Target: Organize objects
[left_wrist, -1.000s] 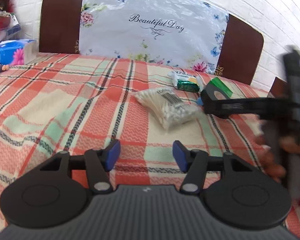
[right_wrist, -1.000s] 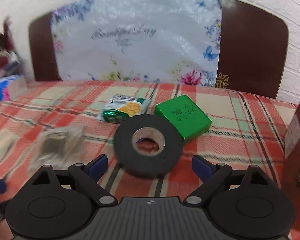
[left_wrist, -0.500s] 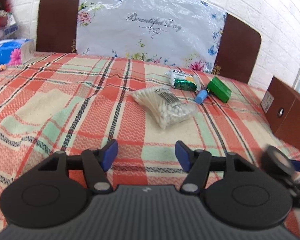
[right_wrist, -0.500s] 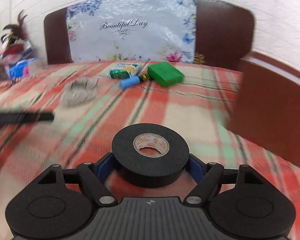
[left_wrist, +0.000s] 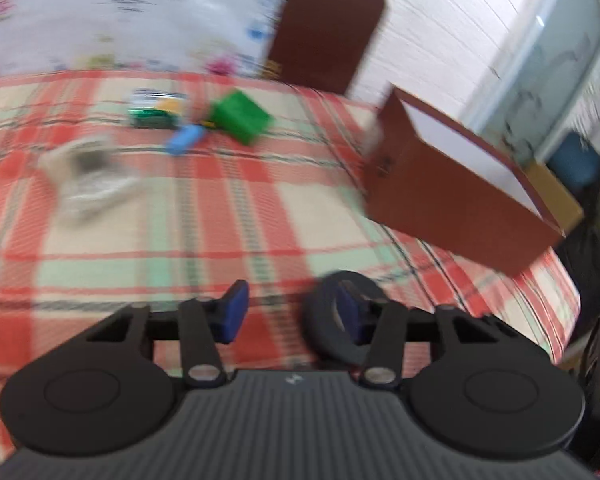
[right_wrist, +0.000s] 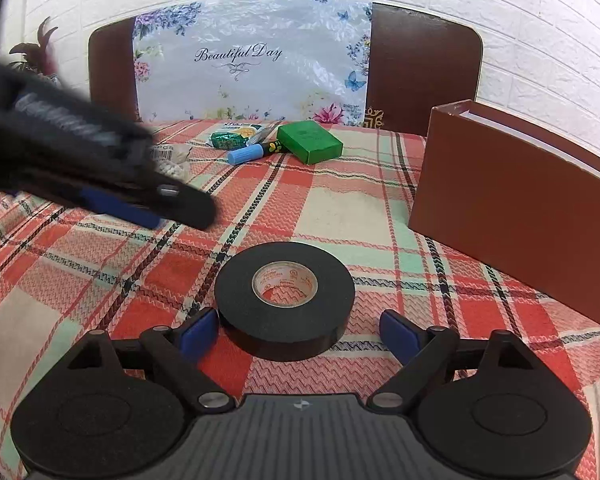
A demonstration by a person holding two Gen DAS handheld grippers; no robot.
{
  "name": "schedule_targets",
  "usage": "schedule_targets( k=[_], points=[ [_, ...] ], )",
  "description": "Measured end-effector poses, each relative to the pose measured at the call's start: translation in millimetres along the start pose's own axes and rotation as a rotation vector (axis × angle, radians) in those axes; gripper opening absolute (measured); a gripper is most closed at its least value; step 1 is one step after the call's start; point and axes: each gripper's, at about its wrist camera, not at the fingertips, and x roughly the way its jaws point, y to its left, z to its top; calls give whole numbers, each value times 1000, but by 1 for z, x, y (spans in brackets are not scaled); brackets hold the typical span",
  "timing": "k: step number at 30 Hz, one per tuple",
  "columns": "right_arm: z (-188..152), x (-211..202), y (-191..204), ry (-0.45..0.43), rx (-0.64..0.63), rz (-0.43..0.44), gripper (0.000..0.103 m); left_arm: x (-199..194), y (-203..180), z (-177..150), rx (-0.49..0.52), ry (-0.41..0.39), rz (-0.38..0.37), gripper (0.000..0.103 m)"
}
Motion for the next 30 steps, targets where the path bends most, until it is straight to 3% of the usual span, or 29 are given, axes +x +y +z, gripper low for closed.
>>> schedule_targets(
  k=[4, 5, 6, 7, 12, 16, 20, 24, 30],
  points=[
    [1, 3, -3, 7, 7, 16, 85, 35, -19, -2, 50, 132, 0, 49],
    [2, 6, -3, 15, 4, 21, 86, 43, -20, -5, 61, 151, 16, 44],
    [3, 9, -2, 27, -1, 32, 84, 45, -20, -7, 75, 138, 32, 40],
    [4, 11, -2, 24, -3, 47, 74, 44, -20, -9, 84, 130, 44, 35],
    [9, 1, 1, -51, -17, 63, 73, 27, -20, 3, 52, 82, 43, 32],
    [27, -21, -6, -194, -49, -23, 73, 8, -50, 34, 111, -22, 15, 31],
    [52, -34, -37, -296, -55, -126, 73, 16, -94, 71, 204, -85, -34, 32],
    [66, -36, -83, -322, -22, -215, 73, 45, -136, 99, 269, -92, -97, 32],
    [76, -19, -144, -277, 33, -315, 73, 100, -176, 120, 303, -65, -163, 31]
  ],
)
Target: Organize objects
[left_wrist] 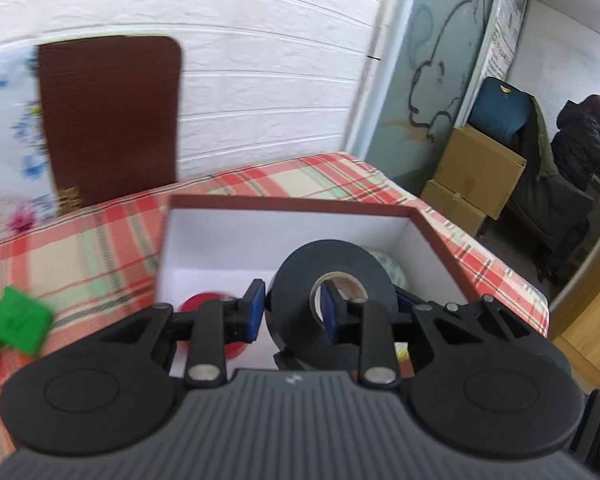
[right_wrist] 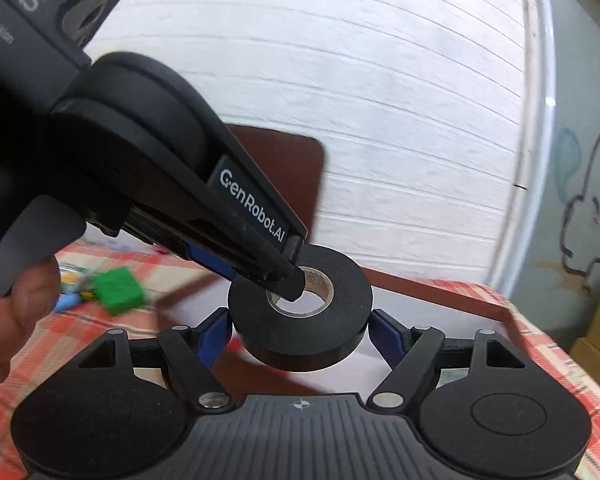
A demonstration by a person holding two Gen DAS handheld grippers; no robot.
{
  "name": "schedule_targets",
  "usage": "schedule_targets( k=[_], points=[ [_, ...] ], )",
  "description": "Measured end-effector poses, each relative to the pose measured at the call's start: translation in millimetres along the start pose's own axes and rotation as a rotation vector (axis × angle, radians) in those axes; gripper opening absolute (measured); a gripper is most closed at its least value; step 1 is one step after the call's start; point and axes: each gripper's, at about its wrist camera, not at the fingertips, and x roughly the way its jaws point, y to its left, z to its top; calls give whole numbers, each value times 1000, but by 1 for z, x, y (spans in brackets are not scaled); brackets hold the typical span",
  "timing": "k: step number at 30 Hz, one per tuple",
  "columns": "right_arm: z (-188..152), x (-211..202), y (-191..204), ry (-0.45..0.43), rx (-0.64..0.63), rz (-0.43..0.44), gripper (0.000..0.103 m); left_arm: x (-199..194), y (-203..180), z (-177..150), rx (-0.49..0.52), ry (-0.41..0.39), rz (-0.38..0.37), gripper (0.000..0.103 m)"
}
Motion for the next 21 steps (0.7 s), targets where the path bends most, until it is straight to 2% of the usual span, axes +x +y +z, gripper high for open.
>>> schedule_targets(
  k=[3, 4, 6, 9, 12, 15, 17, 19, 21],
  points=[
    [-6, 24, -12, 65, -19, -59, 75, 23, -3, 1, -13, 25, -30, 32],
    [-7, 27, -15, 71, -11, -72, 82, 26, -5, -2, -11, 36, -19, 32],
    [-8, 22, -19, 59, 25, -79, 84, 27, -5, -9, 0, 50, -24, 32],
    [-11, 8, -15, 33, 60, -95, 81, 10, 1, -19, -11, 42, -42, 32],
    [-16, -15, -4, -20, 103, -92, 81, -24, 9, -25, -19, -25, -57, 32],
    [-19, -38, 19, -84, 103, -45, 81, -66, 27, -40, -38, -86, -44, 32],
    [-20, -47, 41, -95, 92, 12, 82, -91, 46, -58, -70, -108, -14, 32],
    [-21, -45, 61, -47, 68, 120, 81, -112, 70, -81, -110, -119, 45, 33],
    [-26, -36, 86, 25, 31, 230, 81, -128, 100, -109, -167, -107, 152, 36]
  ],
)
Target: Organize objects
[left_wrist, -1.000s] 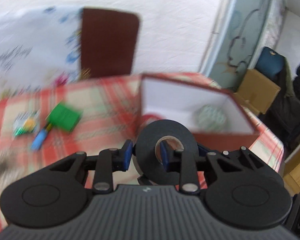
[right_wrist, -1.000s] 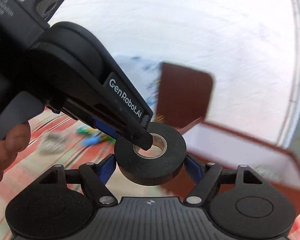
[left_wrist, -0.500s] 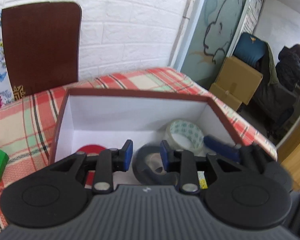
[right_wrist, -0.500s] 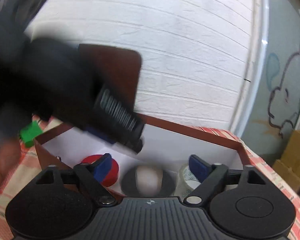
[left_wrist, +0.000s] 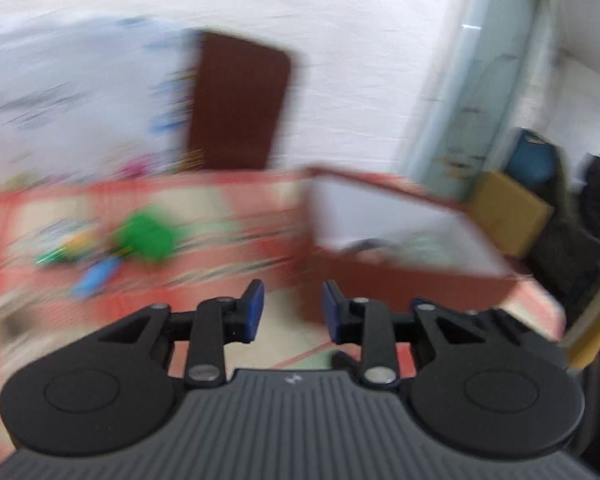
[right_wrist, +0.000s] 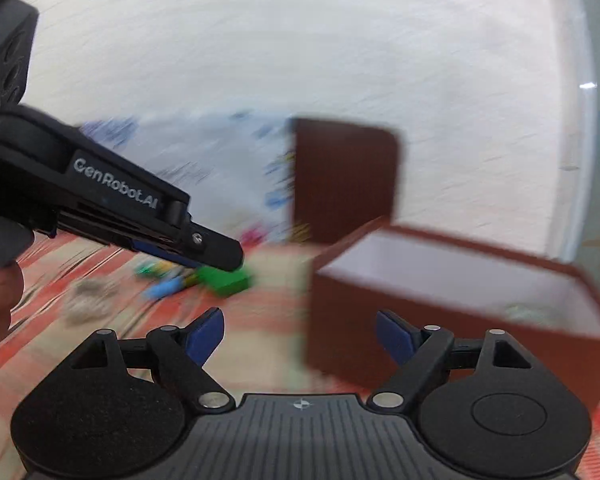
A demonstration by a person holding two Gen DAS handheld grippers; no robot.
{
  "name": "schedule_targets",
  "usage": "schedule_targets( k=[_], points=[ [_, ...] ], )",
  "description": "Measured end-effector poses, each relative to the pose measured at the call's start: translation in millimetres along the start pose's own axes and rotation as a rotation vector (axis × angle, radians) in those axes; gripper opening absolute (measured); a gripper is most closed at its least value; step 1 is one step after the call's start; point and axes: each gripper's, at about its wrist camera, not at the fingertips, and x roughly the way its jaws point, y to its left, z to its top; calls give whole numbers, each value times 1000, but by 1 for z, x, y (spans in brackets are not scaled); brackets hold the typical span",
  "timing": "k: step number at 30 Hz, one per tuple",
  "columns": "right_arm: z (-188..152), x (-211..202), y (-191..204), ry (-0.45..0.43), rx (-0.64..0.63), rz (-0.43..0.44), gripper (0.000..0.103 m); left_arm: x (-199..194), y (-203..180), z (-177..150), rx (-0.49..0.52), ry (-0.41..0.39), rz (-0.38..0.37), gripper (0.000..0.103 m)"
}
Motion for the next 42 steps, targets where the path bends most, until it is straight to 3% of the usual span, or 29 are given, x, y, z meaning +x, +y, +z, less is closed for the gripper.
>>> schedule_targets(
  k=[2, 6, 7, 8, 10, 13, 18, 21, 22, 23, 28, 32, 34, 36, 38, 40, 42],
  points=[
    [-6, 16, 28, 98, -21, 102, 72, -8, 45, -21, -80, 37, 115, 36],
    [-6, 46, 71, 207, -62, 224, 70, -39, 138, -62, -263, 59, 349, 35],
    [-3, 51, 81, 224, -68, 256, 70, -47, 157, -70, -298, 45, 397, 29],
    [0, 56, 91, 239, -73, 283, 70, -58, 173, -77, -329, 1, 380, 14],
    [7, 69, 113, 258, -83, 331, 71, -72, 199, -90, -410, -68, 336, 9],
    [16, 81, 136, 244, -115, 348, 74, -71, 219, -98, -537, -138, 244, 7],
    [30, 131, 172, 242, -176, 338, 77, -66, 215, -97, -547, -151, 228, 7],
    [26, 147, 185, 265, -188, 336, 43, -74, 223, -103, -565, -158, 213, 7],
    [27, 144, 186, 266, -192, 335, 21, -74, 223, -104, -569, -159, 210, 7],
    [28, 139, 185, 267, -198, 330, 14, -74, 225, -105, -570, -159, 208, 7],
    [10, 99, 168, 255, -231, 298, 10, -75, 223, -102, -560, -136, 224, 7],
    [4, 66, 160, 250, -262, 289, 3, -78, 197, -72, -494, -141, 200, 45],
    [-2, 51, 152, 260, -246, 285, 4, -71, 178, -52, -432, -121, 134, 48],
    [-6, 42, 144, 270, -215, 295, 15, -55, 160, -35, -343, -83, 121, 55],
    [-3, 40, 138, 232, -193, 298, 49, -34, 156, -22, -294, -43, 169, 80],
    [5, 46, 141, 203, -191, 286, 58, -13, 164, -16, -314, 22, 167, 86],
    [10, 62, 149, 218, -183, 326, 76, 4, 171, -16, -346, 83, 153, 85]
  ],
)
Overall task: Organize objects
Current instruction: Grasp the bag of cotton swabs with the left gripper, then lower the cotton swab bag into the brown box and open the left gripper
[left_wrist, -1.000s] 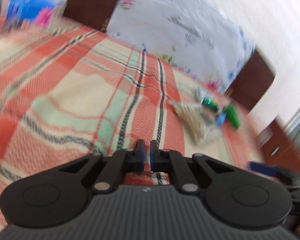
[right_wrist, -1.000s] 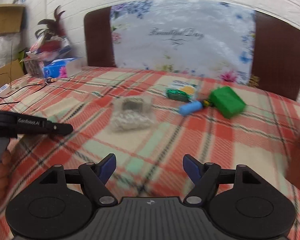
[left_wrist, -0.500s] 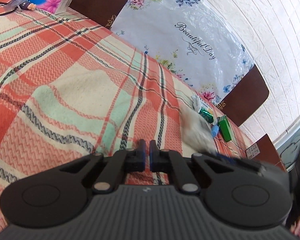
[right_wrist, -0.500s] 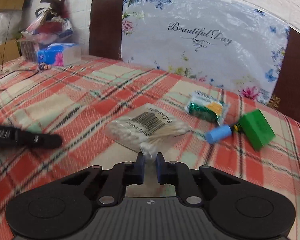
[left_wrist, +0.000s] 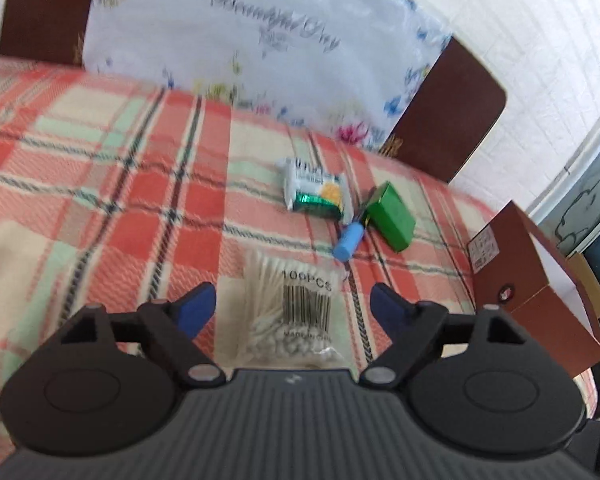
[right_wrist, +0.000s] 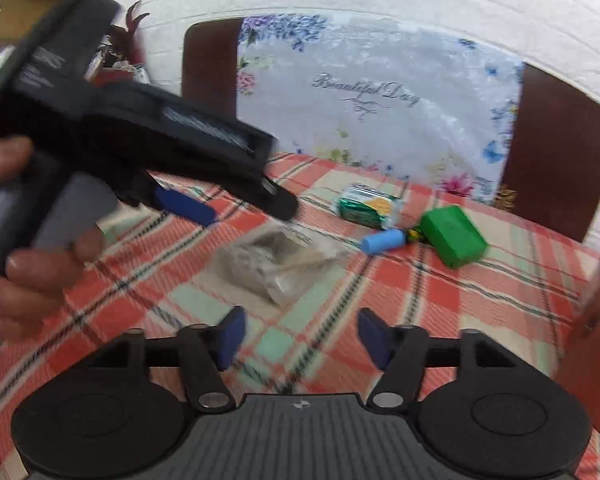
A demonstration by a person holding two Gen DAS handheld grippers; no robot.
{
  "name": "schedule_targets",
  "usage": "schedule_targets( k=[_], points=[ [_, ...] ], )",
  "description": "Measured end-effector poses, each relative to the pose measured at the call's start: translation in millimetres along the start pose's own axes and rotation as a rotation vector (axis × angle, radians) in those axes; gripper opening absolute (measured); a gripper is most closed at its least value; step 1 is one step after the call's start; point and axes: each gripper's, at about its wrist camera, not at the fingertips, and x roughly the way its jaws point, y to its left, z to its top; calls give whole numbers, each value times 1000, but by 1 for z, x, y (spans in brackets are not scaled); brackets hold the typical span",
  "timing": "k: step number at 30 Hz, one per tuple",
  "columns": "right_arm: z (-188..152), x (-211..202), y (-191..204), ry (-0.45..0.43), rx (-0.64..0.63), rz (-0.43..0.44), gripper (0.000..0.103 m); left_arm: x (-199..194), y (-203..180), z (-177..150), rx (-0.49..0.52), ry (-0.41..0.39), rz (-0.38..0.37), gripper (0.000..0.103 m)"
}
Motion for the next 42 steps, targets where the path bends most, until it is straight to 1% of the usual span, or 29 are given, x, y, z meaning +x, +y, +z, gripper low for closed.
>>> schedule_targets(
  k=[1, 2, 3, 4, 5, 6, 8, 10, 13, 16, 18, 21, 23, 24, 25, 26, 27, 28, 29, 30, 31, 32, 33, 35, 37, 39, 42],
  points=[
    [5, 13, 1, 19, -9, 16, 81, 7, 0, 0, 1, 24, 7, 80],
    [9, 28, 3, 39, -21, 11, 77, 16, 1, -2, 5, 58, 17, 58],
    [11, 42, 5, 60, -25, 1, 74, 23, -1, -5, 12, 85, 37, 50],
    [12, 55, 5, 75, -17, 10, 62, 21, -6, -6, 30, 64, 51, 44],
    [14, 58, 3, 50, 0, 32, 41, 20, -8, -7, 31, 74, 43, 40],
    [15, 60, 3, 44, 0, 47, 38, 17, -11, -9, 28, 79, 44, 39],
    [14, 51, 7, 35, -8, 45, 35, 6, -21, -13, 46, 75, 47, 38],
    [7, 30, 8, -15, -38, 9, 35, -10, -37, -17, 51, 50, 5, 38],
    [-2, -11, 1, -142, -69, -107, 35, -28, -77, -15, 97, -10, -82, 38],
    [-4, -49, -19, -254, -70, -259, 35, -36, -134, -7, 213, -68, -175, 38],
    [-5, -73, -41, -312, -36, -354, 35, -33, -172, -1, 282, -84, -248, 38],
    [-10, -99, -81, -340, 27, -465, 35, -13, -222, 3, 362, -66, -335, 38],
    [-17, -108, -110, -336, 72, -523, 35, 7, -253, 2, 405, -53, -365, 40],
    [-20, -110, -124, -333, 92, -553, 36, 17, -267, 0, 424, -51, -367, 41],
    [-23, -110, -137, -328, 109, -585, 39, 26, -281, -3, 445, -56, -356, 48],
    [-26, -108, -150, -326, 119, -619, 61, 36, -294, -6, 477, -67, -327, 66],
    [-28, -103, -163, -309, 118, -659, 78, 46, -305, -10, 514, -83, -284, 72],
    [-30, -95, -175, -273, 117, -704, 90, 54, -312, -14, 538, -91, -241, 70],
    [-33, -88, -187, -232, 129, -736, 79, 62, -316, -16, 548, -72, -213, 67],
    [-36, -86, -196, -209, 156, -737, 74, 67, -315, -17, 540, -45, -211, 65],
    [-39, -90, -203, -221, 196, -714, 77, 68, -311, -16, 524, -31, -219, 65],
    [-43, -95, -207, -240, 236, -698, 81, 65, -306, -17, 519, -36, -219, 66],
    [-46, -99, -209, -252, 262, -696, 82, 62, -303, -18, 523, -47, -207, 67],
    [-51, -104, -207, -270, 283, -696, 81, 58, -297, -17, 516, -49, -194, 67],
    [-54, -111, -202, -295, 303, -688, 81, 46, -290, -16, 495, -59, -207, 67],
    [-59, -122, -193, -320, 314, -678, 81, 33, -281, -16, 478, -86, -214, 67],
    [-57, -127, -180, -357, 309, -653, 82, 14, -254, -15, 434, -120, -208, 69]
  ],
)
